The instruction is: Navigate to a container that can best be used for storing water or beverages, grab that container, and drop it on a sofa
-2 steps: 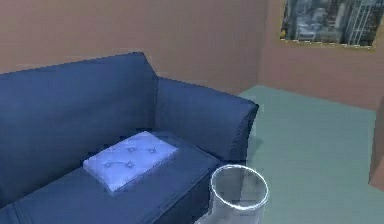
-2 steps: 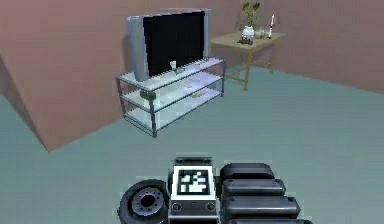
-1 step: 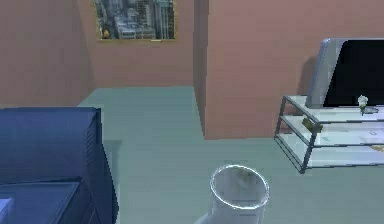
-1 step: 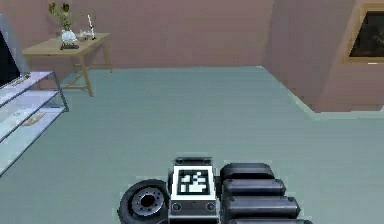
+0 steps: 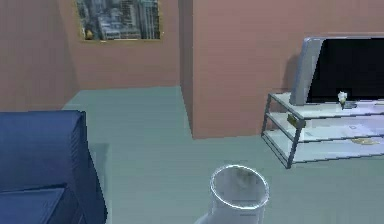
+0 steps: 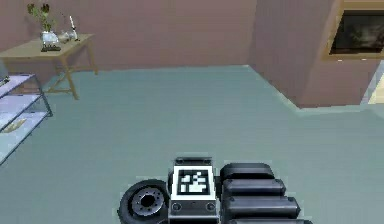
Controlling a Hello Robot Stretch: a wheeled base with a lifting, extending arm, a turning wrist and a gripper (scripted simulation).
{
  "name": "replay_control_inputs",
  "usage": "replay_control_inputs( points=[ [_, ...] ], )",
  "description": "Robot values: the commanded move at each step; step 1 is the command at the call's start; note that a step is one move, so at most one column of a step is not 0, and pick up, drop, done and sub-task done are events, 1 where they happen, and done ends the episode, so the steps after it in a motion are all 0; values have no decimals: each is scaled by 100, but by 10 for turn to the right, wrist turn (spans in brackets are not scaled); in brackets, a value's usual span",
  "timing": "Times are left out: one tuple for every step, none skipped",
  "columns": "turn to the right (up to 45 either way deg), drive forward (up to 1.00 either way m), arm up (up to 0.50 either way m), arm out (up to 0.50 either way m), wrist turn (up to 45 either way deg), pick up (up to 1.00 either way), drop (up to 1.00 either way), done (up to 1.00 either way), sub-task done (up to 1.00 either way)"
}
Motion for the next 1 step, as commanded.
replay_control_inputs(
  points=[
    [-450,0,0,0,0,0,0,0,0]
  ],
)
